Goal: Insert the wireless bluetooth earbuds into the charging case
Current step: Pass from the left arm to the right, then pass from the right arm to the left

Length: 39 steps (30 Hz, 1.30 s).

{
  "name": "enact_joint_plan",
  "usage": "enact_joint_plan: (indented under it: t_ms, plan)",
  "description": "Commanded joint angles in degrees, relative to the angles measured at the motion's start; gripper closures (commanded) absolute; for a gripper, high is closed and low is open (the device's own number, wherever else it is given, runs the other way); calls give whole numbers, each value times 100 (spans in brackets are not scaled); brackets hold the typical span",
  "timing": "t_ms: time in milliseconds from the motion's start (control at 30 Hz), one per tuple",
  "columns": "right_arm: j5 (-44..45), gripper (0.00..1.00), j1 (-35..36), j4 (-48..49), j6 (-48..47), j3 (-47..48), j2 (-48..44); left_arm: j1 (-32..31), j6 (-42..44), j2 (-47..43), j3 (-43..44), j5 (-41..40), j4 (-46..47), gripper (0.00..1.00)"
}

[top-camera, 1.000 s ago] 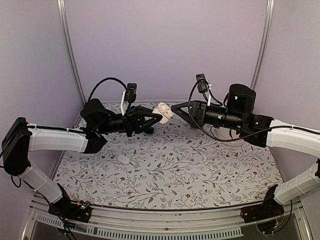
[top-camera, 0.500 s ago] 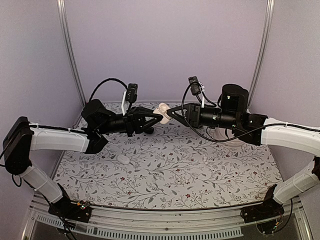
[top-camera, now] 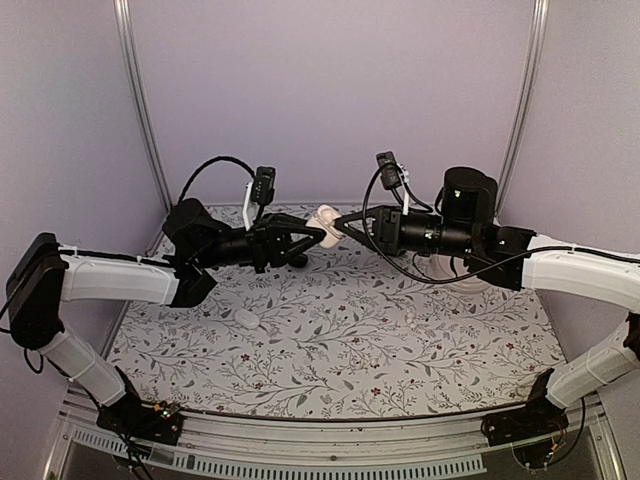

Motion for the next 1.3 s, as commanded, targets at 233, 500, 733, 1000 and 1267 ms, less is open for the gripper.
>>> enact_joint_plan:
  t_ms: [233,500,733,1000,1267]
  plan:
    - [38,96,29,-512,-502,377,-105,-48,349,-74,105,177,-499,68]
    - [-191,96,34,-1232,-1385,641,-223,35,982,-230,254,1073,-1521,41]
    - [13,96,29,-1663,-1687,706,-306,73,1220,-408,345,1362,-1970,35]
    - [197,96,83,-2143,-2100,831,-341,95,1894,-318,923,1187,-3472,41]
    - [283,96,103,-2466,-2381,1082,-329,99,1957,-274,1058,1246,-3725,48]
